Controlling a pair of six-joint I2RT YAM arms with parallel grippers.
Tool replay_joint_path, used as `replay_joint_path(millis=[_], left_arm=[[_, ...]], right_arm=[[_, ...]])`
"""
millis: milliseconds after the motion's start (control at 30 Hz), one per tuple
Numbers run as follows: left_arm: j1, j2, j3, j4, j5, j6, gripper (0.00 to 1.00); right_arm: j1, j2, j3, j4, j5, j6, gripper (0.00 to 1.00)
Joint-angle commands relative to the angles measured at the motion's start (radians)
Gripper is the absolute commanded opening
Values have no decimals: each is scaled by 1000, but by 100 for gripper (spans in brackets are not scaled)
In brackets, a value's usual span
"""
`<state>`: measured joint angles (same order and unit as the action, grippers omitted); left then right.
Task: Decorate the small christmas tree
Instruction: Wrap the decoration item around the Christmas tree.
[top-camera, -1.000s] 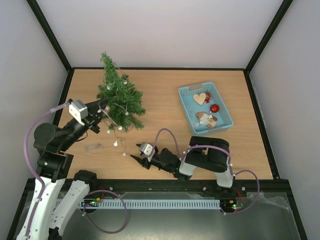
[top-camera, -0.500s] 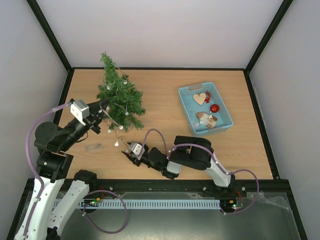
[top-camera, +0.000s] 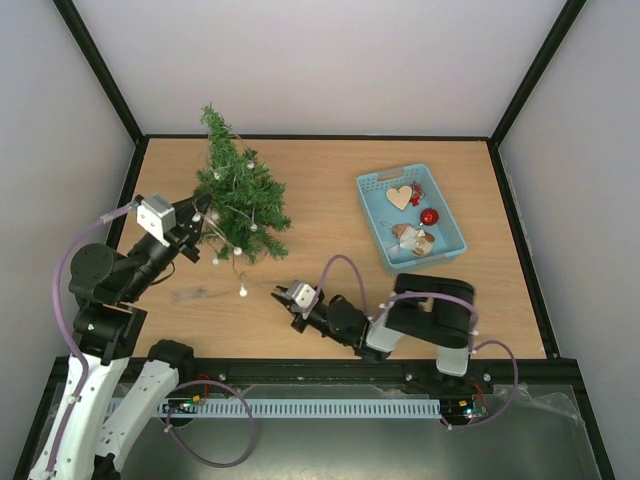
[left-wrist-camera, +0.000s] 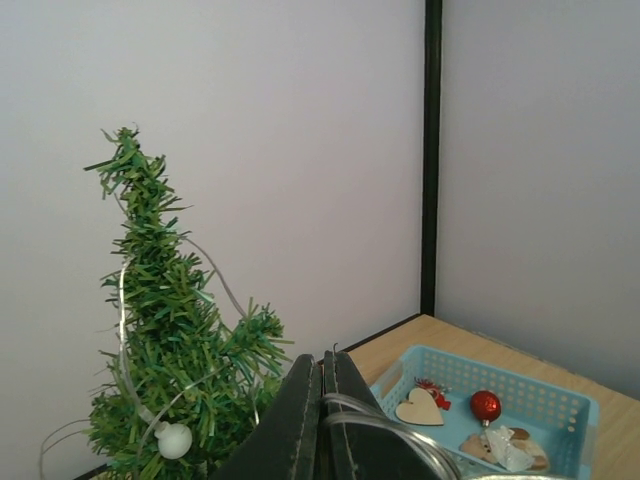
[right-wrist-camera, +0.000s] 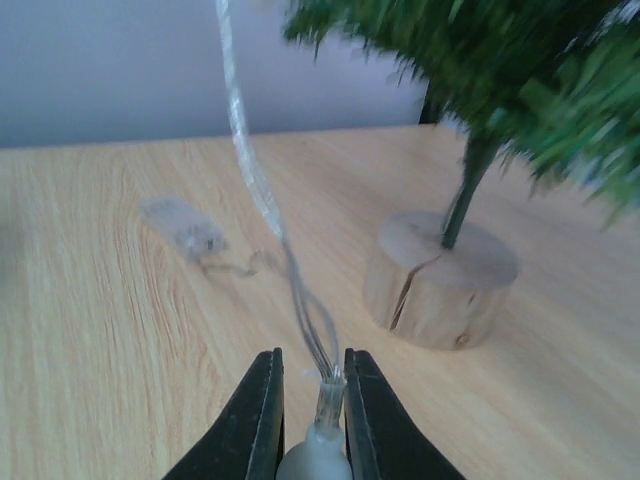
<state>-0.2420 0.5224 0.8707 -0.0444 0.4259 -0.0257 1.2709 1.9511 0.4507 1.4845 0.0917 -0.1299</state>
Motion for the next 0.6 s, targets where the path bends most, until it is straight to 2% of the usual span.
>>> replay_joint_path(millis=[0,167,233,333,433,567], left_arm=[[-2,2,39,5,-58,10,2],[-2,2,72,-38,-98,8,2],[-1,7,84,-62,-145,9,3],[-2,55,150,-140,-236,1,2],[-1,120,221,-213,-352,-48,2],[-2,185,273,-236,-453,-71,2]], right_arm=[[5,-260,-52,-167,39,27,2],[17,-631,9,-666,36,27,3],[21,-793,73,-882,80,-6,4],[22,-943,217,-1126,161,-102,7],[21,-959,461,-1308,181,-197,10],[21,-848,749,-1475,227,-282,9]])
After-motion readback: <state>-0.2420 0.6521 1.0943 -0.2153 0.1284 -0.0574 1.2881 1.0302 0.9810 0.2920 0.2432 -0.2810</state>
